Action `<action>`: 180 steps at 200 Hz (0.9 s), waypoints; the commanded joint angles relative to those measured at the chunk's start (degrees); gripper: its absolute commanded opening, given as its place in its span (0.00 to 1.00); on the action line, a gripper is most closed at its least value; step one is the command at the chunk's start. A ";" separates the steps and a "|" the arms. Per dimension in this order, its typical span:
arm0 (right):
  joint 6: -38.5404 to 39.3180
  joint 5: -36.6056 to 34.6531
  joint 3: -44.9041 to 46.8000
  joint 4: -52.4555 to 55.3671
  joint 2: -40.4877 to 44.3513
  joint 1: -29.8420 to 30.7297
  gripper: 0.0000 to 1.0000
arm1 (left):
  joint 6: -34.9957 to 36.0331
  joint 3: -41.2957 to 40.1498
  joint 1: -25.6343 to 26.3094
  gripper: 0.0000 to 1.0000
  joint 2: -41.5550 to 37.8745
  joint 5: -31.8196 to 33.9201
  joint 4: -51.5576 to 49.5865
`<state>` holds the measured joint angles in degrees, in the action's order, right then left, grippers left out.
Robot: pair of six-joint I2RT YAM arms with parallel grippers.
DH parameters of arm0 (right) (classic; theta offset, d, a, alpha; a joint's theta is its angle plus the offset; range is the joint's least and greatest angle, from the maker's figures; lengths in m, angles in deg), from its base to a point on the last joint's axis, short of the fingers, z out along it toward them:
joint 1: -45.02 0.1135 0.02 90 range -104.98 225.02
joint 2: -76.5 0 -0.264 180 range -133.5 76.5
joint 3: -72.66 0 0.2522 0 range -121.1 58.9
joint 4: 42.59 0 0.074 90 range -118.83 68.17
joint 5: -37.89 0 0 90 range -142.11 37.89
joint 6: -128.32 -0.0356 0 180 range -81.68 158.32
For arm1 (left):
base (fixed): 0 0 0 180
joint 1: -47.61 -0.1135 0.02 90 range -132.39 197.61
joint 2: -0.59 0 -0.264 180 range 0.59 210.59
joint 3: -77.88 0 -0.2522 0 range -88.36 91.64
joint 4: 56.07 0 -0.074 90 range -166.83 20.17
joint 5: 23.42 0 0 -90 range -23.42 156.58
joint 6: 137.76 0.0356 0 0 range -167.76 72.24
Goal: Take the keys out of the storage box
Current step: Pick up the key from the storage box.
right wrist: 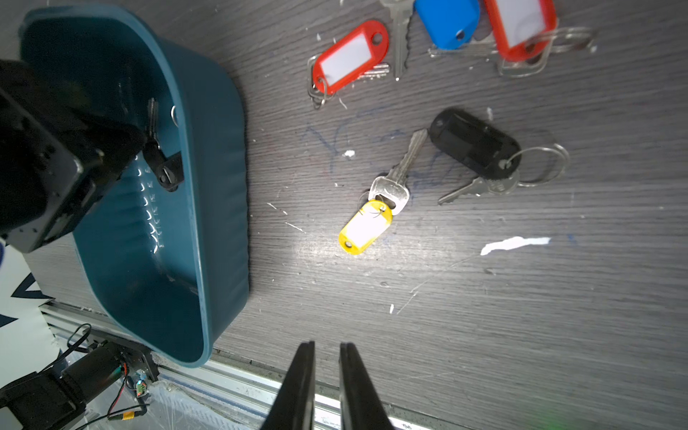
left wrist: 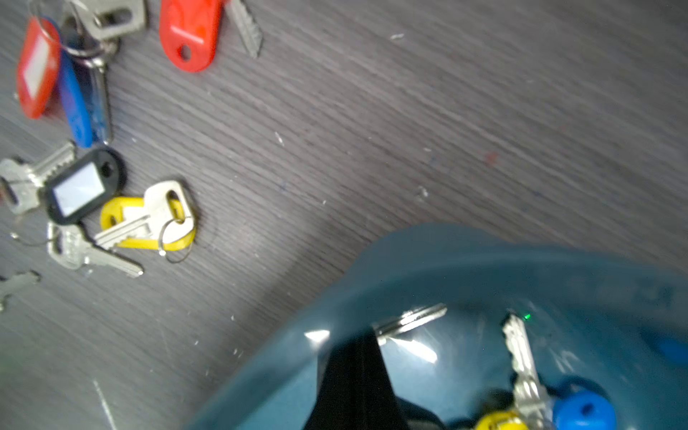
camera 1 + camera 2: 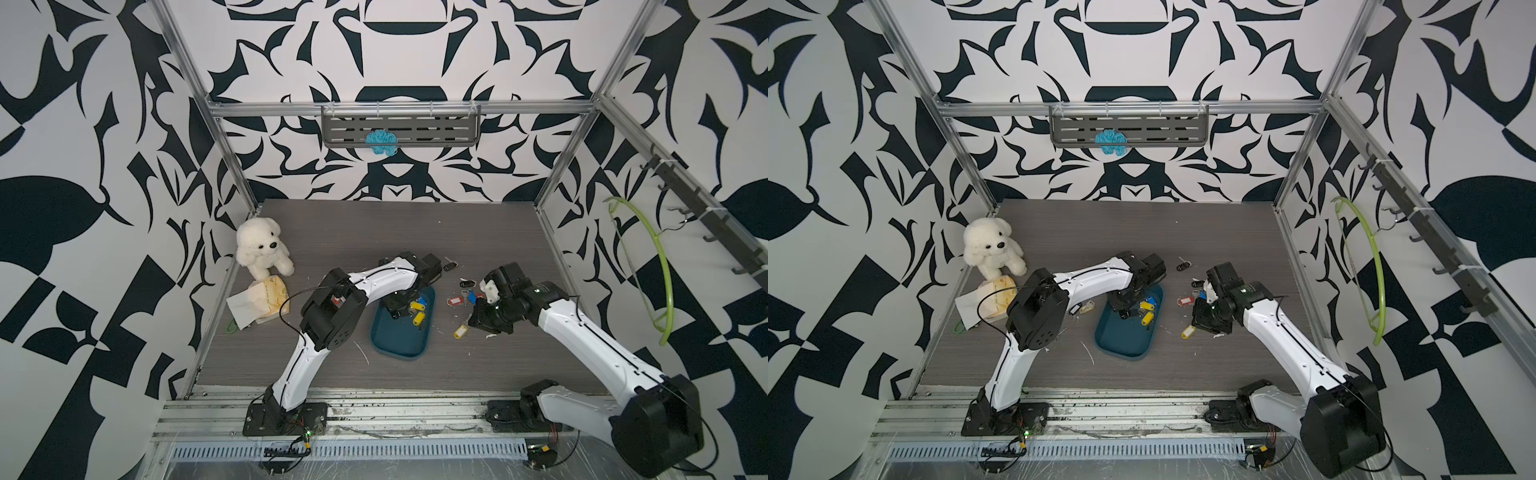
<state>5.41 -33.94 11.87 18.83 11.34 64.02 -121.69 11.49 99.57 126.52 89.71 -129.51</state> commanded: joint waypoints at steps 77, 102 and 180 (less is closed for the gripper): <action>-0.23 -1.54 -1.05 2.35 2.57 0.24 0.18 | 8.62 9.11 6.48 0.00 -5.34 7.45 -6.95; -0.40 -1.82 -1.25 3.08 3.18 0.25 0.17 | 9.56 8.26 6.56 0.00 -7.58 7.50 -7.26; -1.37 -2.65 -2.44 4.82 3.84 0.30 0.18 | 15.75 0.29 -2.95 0.00 -20.25 4.68 -6.79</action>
<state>4.87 -35.47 11.81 21.71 14.35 64.02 -108.94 16.63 102.19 111.68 96.01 -135.43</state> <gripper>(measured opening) 0.170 0.034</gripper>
